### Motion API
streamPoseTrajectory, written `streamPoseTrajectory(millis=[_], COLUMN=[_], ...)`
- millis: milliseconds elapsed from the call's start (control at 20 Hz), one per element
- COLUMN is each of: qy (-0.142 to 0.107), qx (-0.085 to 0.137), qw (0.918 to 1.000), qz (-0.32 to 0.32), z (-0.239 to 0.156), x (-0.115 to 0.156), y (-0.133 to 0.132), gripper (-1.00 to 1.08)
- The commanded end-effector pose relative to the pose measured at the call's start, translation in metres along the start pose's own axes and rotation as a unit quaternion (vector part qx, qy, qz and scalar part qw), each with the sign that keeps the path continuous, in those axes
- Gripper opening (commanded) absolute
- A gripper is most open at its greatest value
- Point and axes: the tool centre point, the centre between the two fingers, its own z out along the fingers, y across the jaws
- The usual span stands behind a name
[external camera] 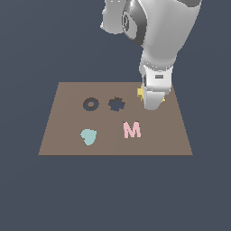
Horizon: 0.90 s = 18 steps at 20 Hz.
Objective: Insert a designated object into the corresponding slot on a board.
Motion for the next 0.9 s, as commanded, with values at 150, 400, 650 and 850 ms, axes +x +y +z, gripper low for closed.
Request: streamPoseTrajectory(millis=[150, 400, 650, 850], qy=[0.000, 0.000, 0.000, 0.000], qx=[0.000, 0.000, -0.001, -0.001], qw=[0.9950, 0.9826, 0.9633, 0.9431], qz=[-0.100, -0.186, -0.268, -0.333], z=[-0.001, -0.001, -0.002, -0.002], x=[-0.018, -0.035, -0.051, -0.064], y=[-0.004, -0.005, -0.002, 0.002], gripper=[-1.00, -1.00, -1.00, -1.00])
